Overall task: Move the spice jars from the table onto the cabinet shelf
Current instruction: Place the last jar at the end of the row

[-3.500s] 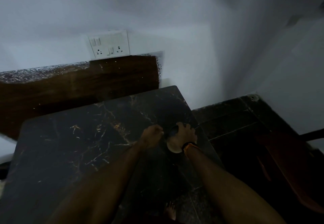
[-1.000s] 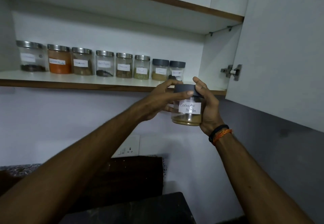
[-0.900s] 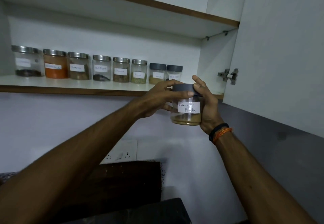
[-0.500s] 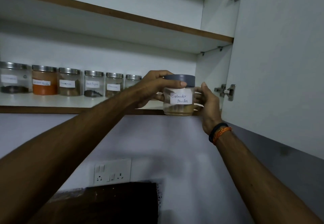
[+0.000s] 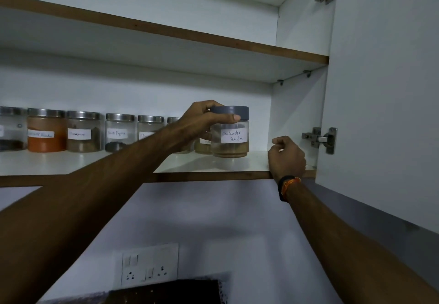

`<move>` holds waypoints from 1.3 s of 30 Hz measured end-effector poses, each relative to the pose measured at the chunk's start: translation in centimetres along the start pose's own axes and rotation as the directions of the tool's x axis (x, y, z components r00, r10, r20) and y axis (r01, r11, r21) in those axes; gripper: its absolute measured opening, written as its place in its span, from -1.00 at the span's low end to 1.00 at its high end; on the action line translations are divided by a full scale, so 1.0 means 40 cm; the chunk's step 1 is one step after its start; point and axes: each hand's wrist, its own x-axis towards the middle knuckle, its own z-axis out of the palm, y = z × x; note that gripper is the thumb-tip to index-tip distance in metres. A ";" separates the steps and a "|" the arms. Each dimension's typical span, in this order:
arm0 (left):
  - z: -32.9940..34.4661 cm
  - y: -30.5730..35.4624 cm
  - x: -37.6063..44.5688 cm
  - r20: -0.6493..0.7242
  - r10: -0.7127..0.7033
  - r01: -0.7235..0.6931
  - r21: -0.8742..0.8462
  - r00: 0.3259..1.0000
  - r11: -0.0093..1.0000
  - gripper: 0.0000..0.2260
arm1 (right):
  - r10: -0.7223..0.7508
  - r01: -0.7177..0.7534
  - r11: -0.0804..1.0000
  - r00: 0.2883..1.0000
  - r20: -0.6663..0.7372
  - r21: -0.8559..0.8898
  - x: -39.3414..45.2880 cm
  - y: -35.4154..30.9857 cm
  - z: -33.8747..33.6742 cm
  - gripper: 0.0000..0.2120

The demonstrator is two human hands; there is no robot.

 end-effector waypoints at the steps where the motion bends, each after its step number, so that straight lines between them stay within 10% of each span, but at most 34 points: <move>1: 0.001 -0.013 0.013 -0.003 -0.005 0.005 0.007 1.000 1.000 -0.57 | -0.009 0.008 1.000 0.999 -0.049 -0.023 0.003 0.002 0.009 -0.75; 22: 0.131 -0.207 0.273 0.094 0.021 -0.035 0.142 0.995 0.989 -0.64 | -0.050 0.048 0.999 0.968 -0.245 -0.015 0.012 0.037 0.046 -0.79; 28: 0.141 -0.184 0.338 0.177 0.254 -0.309 0.599 0.951 0.739 -0.58 | -0.045 0.041 0.999 0.969 -0.243 -0.024 0.012 0.038 0.048 -0.82; 39: 0.142 -0.185 0.428 0.365 0.201 -0.413 0.728 0.909 0.547 -0.59 | -0.051 0.050 0.999 0.967 -0.251 -0.012 0.009 0.037 0.050 -0.82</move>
